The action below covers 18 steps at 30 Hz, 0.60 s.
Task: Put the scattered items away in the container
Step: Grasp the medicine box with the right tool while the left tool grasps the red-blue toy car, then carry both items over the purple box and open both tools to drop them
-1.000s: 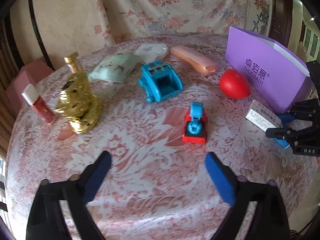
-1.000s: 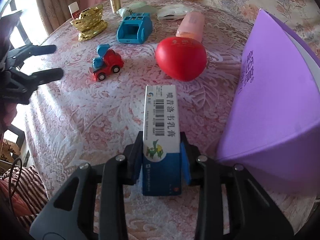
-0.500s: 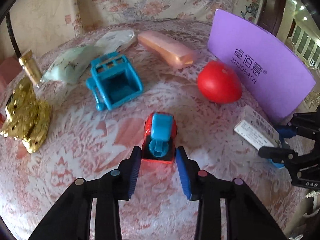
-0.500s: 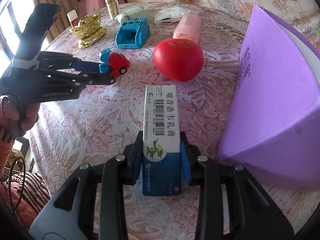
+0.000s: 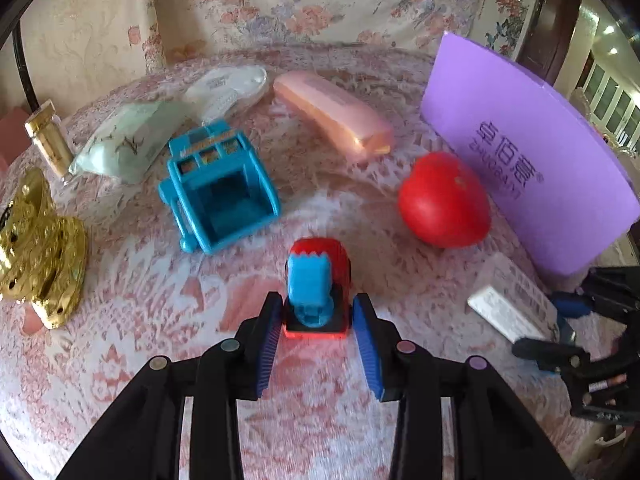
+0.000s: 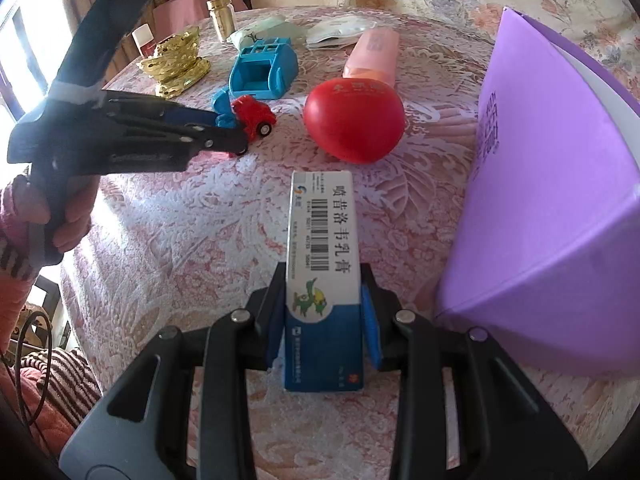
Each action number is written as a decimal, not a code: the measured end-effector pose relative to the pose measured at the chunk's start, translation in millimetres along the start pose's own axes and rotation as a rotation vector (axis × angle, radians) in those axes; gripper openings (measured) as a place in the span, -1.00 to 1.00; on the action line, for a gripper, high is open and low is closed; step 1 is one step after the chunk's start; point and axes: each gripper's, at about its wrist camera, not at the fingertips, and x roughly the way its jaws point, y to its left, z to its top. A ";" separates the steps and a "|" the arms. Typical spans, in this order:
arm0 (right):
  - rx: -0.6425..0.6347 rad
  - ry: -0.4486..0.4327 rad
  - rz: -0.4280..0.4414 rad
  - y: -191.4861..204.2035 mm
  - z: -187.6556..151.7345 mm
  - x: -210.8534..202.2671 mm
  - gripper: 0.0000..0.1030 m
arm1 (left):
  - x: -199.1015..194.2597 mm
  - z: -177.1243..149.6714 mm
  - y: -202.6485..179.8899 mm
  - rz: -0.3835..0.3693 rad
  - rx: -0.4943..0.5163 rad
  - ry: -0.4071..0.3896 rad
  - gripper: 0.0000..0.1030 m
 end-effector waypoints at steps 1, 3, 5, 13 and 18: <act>0.000 0.000 -0.001 -0.1 -0.1 0.0 -0.29 | -0.8 1.2 0.2 0.000 -0.004 -0.006 -0.27; 0.000 0.002 -0.002 -0.1 -0.1 0.1 -0.29 | -2.5 3.7 0.7 0.001 -0.012 -0.019 -0.27; -0.001 0.003 -0.003 0.4 -0.2 0.2 -0.29 | -2.5 6.2 -0.7 0.016 -0.003 -0.027 -0.27; 0.004 0.002 -0.012 1.1 -1.5 -0.2 -0.30 | 9.6 6.2 -2.2 0.006 0.019 -0.019 -0.32; -0.006 -0.035 0.000 6.4 -4.7 -5.7 -0.30 | -6.8 -3.7 5.4 -0.051 -0.013 -0.074 -0.33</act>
